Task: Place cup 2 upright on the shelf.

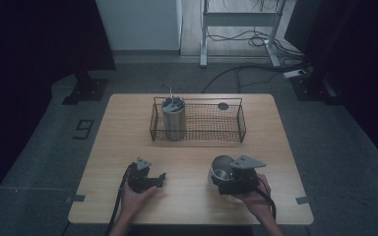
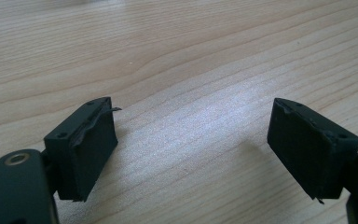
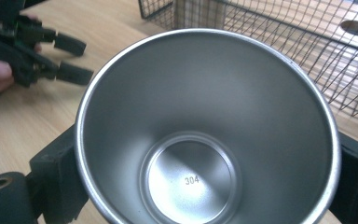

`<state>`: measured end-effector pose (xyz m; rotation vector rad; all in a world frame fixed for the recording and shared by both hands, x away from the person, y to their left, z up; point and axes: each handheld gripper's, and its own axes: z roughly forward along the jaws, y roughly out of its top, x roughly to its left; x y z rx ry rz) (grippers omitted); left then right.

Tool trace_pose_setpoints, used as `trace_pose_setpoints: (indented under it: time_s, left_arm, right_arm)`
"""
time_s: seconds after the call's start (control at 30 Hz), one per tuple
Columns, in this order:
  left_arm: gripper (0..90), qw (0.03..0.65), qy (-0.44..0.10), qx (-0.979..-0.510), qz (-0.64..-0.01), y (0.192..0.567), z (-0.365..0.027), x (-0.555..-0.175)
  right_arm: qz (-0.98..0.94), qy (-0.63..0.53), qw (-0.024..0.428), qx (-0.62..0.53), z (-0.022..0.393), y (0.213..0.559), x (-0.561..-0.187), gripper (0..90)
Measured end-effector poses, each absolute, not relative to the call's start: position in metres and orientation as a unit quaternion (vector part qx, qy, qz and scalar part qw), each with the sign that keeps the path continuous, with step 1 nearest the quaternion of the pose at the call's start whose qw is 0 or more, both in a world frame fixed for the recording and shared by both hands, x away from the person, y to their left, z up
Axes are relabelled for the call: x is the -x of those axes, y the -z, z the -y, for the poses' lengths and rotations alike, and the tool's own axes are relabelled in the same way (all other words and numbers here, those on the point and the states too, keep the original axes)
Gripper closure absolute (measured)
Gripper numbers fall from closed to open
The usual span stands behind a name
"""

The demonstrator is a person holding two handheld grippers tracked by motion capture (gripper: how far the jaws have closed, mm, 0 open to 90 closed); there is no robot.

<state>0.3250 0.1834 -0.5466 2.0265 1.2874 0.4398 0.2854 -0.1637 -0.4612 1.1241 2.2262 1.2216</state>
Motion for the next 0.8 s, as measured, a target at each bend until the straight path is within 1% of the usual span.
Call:
trace_pose_setpoints:
  time_s: [0.33,0.67,0.8]
  left_arm:
    - [15.0,0.329,-0.179,-0.787,-0.49,0.547,-0.18,-0.325]
    - [15.0,0.328,-0.181,-0.788,-0.49,0.547,-0.18,-0.325]
    - [15.0,0.328,-0.18,-0.788,-0.489,0.547,-0.18,-0.325]
  right_arm:
    - [-0.782,-0.432,0.191,-0.406,0.163,0.436,-0.301,7.1]
    - [-0.775,-0.434,0.198,-0.415,0.164,0.413,-0.31,7.2]
    - [-0.773,-0.433,0.199,-0.418,0.164,0.409,-0.313,7.1]
